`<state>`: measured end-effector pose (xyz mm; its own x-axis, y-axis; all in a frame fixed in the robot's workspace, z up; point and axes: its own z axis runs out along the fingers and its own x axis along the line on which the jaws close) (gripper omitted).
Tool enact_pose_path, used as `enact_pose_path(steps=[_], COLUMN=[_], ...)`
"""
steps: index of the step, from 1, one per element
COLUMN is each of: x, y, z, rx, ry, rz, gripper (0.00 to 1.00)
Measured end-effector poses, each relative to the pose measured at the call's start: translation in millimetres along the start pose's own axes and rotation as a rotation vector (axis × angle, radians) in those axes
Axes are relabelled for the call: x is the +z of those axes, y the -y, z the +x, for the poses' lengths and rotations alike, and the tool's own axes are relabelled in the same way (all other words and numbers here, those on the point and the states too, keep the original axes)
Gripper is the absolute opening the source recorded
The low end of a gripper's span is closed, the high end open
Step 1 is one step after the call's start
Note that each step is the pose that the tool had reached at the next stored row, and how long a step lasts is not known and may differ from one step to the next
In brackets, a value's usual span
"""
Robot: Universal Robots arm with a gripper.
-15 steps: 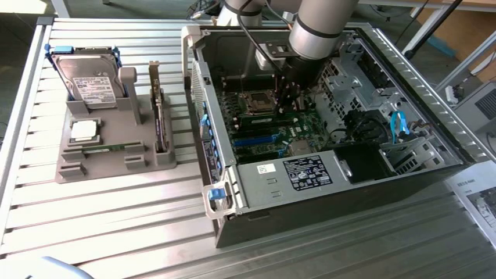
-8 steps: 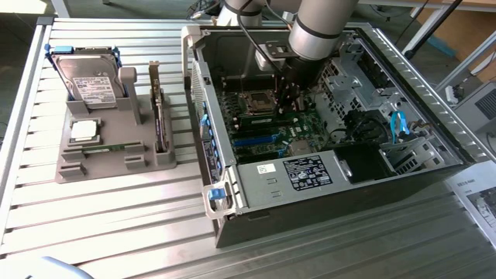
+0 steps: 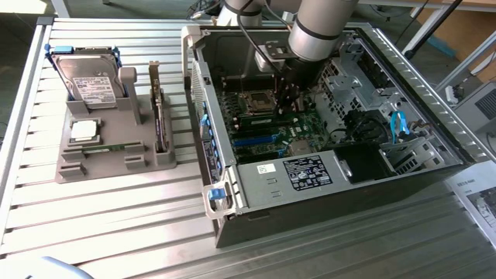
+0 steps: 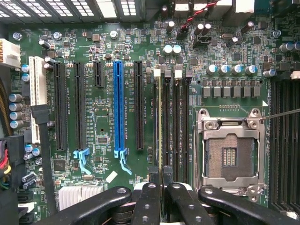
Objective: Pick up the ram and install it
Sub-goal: 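Insert the ram into the slot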
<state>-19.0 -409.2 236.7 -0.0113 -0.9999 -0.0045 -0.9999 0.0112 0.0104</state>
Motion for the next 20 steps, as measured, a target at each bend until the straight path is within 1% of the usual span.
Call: enact_pose_path(steps=[14,20], x=[5.2,5.5], y=[0.0,0.0], z=[0.0,0.1], rx=[0.0,0.0], ry=[-0.0001,-0.0001], rz=[0.0,0.0], gripper=[0.12,0.12])
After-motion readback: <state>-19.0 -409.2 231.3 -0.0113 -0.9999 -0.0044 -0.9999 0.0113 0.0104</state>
